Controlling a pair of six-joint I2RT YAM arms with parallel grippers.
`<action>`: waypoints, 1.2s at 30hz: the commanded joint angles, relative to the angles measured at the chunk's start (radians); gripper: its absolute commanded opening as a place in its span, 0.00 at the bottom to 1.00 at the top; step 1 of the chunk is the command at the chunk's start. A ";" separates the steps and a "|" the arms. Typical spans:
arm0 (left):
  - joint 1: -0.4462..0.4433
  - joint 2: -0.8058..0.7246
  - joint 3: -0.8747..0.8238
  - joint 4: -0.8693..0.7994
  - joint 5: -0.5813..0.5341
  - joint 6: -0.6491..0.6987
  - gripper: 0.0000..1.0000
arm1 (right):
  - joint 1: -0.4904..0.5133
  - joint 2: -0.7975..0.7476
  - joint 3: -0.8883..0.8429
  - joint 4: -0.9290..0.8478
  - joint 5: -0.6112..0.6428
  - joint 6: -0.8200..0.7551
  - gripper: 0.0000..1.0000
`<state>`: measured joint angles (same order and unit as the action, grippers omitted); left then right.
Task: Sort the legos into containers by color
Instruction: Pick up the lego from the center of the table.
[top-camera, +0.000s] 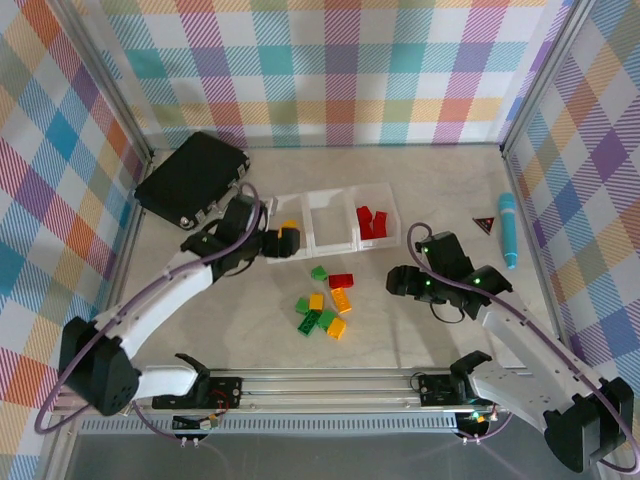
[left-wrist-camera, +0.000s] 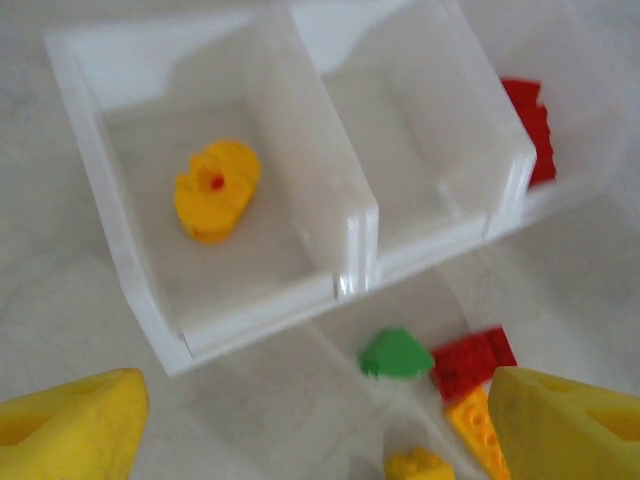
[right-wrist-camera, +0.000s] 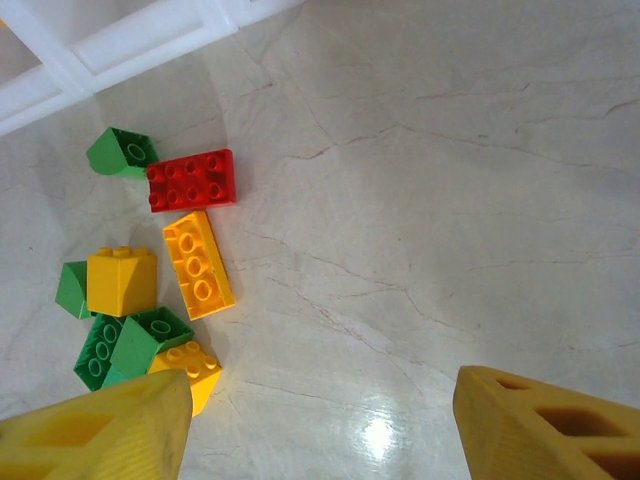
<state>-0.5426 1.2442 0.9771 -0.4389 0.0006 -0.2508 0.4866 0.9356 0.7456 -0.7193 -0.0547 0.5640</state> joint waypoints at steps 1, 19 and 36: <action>-0.036 -0.026 -0.128 0.016 0.063 -0.033 0.88 | 0.009 0.030 -0.020 0.058 -0.045 0.026 0.70; -0.200 0.003 -0.238 0.052 0.032 -0.091 0.86 | 0.071 0.102 -0.067 0.164 -0.048 0.089 0.69; -0.201 -0.202 -0.360 0.094 -0.220 -0.303 0.90 | 0.293 0.555 0.304 0.176 0.108 -0.081 0.76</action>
<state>-0.7383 1.1347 0.6621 -0.3706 -0.1673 -0.4976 0.7433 1.4342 0.9688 -0.5396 0.0082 0.5362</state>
